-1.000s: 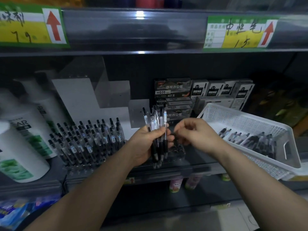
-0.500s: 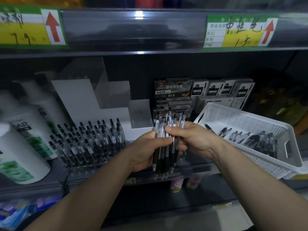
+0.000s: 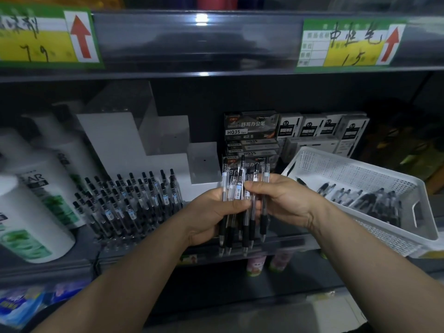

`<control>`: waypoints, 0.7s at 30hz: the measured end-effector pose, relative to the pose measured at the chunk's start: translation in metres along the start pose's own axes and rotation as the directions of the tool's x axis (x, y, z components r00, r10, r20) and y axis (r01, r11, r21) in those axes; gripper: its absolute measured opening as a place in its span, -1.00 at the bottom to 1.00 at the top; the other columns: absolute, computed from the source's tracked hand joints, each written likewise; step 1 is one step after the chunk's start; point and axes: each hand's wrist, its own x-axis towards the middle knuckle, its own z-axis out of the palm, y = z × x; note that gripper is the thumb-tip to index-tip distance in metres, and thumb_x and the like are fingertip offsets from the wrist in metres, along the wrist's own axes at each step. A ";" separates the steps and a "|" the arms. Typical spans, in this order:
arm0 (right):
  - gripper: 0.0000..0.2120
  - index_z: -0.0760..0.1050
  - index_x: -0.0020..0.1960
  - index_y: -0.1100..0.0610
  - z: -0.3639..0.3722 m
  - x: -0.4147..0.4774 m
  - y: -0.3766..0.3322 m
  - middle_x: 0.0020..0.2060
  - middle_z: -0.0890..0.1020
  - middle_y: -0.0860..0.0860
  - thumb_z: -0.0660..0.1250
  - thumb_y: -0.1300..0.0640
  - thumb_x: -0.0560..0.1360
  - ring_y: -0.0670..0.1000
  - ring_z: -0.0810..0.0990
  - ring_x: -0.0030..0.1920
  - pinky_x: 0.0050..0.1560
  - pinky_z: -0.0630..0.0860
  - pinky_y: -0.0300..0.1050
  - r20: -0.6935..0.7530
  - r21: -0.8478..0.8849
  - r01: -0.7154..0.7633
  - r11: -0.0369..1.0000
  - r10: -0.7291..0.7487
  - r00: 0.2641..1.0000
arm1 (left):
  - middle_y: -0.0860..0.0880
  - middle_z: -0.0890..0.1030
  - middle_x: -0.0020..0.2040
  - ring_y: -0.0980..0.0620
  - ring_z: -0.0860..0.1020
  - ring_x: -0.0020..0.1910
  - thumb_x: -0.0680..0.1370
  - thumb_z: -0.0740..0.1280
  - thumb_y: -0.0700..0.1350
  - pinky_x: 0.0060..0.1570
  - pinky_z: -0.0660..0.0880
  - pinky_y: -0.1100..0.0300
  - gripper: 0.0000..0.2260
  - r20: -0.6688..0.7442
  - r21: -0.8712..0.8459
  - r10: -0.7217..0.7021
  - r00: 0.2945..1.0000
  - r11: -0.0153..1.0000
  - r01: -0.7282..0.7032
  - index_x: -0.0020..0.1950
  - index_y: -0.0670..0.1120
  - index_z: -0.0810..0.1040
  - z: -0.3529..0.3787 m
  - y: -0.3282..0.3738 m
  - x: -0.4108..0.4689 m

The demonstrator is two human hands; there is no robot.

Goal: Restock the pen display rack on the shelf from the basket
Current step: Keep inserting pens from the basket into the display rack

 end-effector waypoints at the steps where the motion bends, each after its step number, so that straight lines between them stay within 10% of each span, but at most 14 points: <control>1: -0.70 0.49 0.20 0.31 -0.001 0.001 0.001 -0.07 0.60 0.14 0.29 0.18 0.52 -0.04 0.53 -0.29 -0.32 0.47 -0.19 -0.003 -0.006 -0.002 1.000 0.002 1.000 | -0.10 0.67 0.13 0.06 0.64 0.07 0.52 0.36 -0.24 0.01 0.54 0.28 -0.69 0.002 -0.003 -0.001 1.000 1.000 0.001 0.27 -0.13 0.53 0.000 0.000 0.000; 14: -0.81 0.55 -0.14 0.12 0.018 0.012 0.004 -0.48 0.58 -0.09 0.27 0.05 0.57 -0.16 0.44 -0.54 -0.55 0.31 -0.30 -0.150 -0.213 0.022 0.977 -0.055 0.987 | -0.18 0.64 -0.08 -0.06 0.63 -0.09 0.55 0.30 -0.29 0.02 0.59 0.06 -0.78 0.055 -0.137 -0.066 0.996 0.988 0.073 0.19 -0.24 0.53 0.003 0.001 0.000; 17: -0.86 0.53 0.04 0.14 0.020 0.013 0.001 -0.37 0.61 -0.02 0.35 0.09 0.53 -0.10 0.48 -0.51 -0.57 0.37 -0.28 -0.197 -0.201 0.072 0.977 -0.113 0.974 | -0.15 0.65 -0.15 -0.08 0.64 -0.12 0.54 0.31 -0.28 0.05 0.58 0.00 -0.89 0.093 -0.122 -0.089 0.992 0.988 0.100 0.04 -0.22 0.57 0.003 0.002 -0.001; 21: -0.46 0.34 0.39 0.07 0.014 0.021 0.000 0.11 0.63 0.08 0.41 0.26 0.46 -0.01 0.65 0.06 0.05 0.60 -0.10 -0.267 -0.116 0.276 0.954 -0.298 0.917 | -0.13 0.65 -0.15 -0.08 0.67 -0.13 0.54 0.31 -0.32 0.07 0.58 -0.08 -0.87 0.112 -0.185 -0.106 0.988 0.975 0.126 0.07 -0.22 0.52 0.006 0.000 -0.002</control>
